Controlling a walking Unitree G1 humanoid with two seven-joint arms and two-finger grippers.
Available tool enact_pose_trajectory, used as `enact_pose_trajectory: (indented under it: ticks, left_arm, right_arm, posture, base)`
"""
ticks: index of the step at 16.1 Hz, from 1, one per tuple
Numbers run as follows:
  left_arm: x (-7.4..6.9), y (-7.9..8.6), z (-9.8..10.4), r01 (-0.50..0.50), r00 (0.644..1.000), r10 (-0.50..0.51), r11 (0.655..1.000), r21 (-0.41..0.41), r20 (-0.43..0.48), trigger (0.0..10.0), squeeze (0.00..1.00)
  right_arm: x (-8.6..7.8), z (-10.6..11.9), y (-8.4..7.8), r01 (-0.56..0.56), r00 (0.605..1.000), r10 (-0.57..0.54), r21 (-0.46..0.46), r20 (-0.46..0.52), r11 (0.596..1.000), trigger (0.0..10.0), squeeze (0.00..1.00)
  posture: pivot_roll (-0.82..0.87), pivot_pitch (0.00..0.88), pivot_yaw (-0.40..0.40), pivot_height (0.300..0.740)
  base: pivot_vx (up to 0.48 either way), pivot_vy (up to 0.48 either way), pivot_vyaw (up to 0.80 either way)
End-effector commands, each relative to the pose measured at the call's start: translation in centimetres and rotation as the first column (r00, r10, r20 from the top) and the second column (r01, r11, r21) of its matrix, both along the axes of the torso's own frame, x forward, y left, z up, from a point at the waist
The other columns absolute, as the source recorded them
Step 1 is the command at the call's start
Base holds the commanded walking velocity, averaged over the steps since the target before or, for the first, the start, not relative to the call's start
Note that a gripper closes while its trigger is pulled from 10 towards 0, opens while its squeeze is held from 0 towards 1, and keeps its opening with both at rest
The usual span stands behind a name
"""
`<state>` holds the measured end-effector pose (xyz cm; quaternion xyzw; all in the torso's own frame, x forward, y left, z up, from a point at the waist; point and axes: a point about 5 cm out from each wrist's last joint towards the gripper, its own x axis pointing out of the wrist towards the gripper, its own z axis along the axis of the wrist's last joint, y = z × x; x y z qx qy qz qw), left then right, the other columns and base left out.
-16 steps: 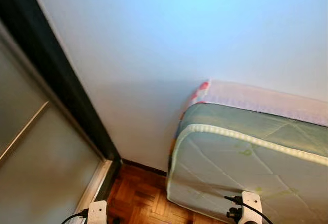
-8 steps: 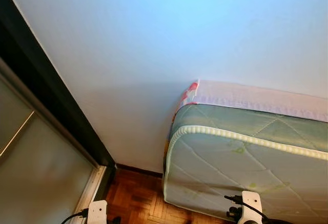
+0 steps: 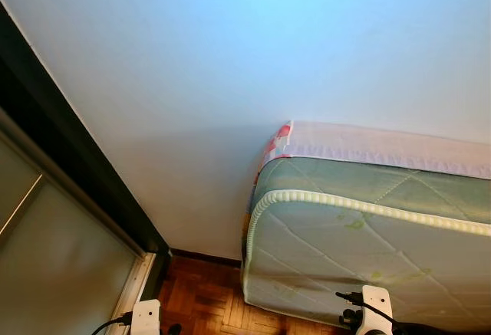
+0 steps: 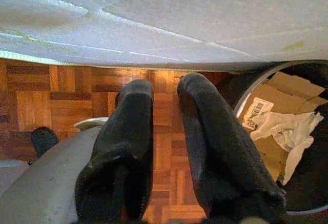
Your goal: Clean up the room
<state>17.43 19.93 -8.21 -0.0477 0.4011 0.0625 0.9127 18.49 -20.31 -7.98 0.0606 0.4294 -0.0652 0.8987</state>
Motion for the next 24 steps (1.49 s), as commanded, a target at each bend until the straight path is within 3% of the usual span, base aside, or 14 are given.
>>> enact_pose_trajectory:
  ticks: [1, 9, 12, 24]
  left_arm:
    - [-3.0, 5.2, -0.5, -0.033, 0.978, 0.051, 0.995, 0.090, -0.203, 10.0, 0.00]
    - [-2.9, 4.7, -0.6, -0.027, 0.980, 0.044, 0.996, 0.088, -0.196, 10.0, 0.00]
    - [-2.9, 4.7, -0.6, -0.048, 0.979, 0.064, 0.995, 0.087, -0.192, 10.0, 0.00]
    - [-3.1, 4.9, -0.6, -0.078, 0.978, 0.092, 0.994, 0.079, -0.187, 10.0, 0.00]
  right_arm:
    - [-2.7, -1.5, 1.3, -0.031, 0.993, 0.041, 0.090, -0.113, 0.995, 10.0, 0.00]
    - [-3.3, -1.7, 1.5, -0.048, 0.993, 0.058, 0.105, -0.098, 0.993, 10.0, 0.00]
    - [-4.3, -2.0, 1.4, -0.052, 0.992, 0.064, 0.109, -0.112, 0.993, 10.0, 0.00]
    - [-3.7, -1.8, 1.7, -0.090, 0.990, 0.101, 0.109, -0.101, 0.990, 10.0, 0.00]
  posture:
    - [0.09, 0.000, 0.015, 0.740]
    - [0.10, 0.000, 0.011, 0.740]
    - [0.10, 0.000, 0.009, 0.740]
    - [0.11, 0.000, 0.016, 0.740]
  base:
    - [0.000, 0.000, -0.73]
    - [0.000, 0.000, -0.72]
    - [0.000, 0.000, 0.00]
    - [0.000, 0.000, 0.00]
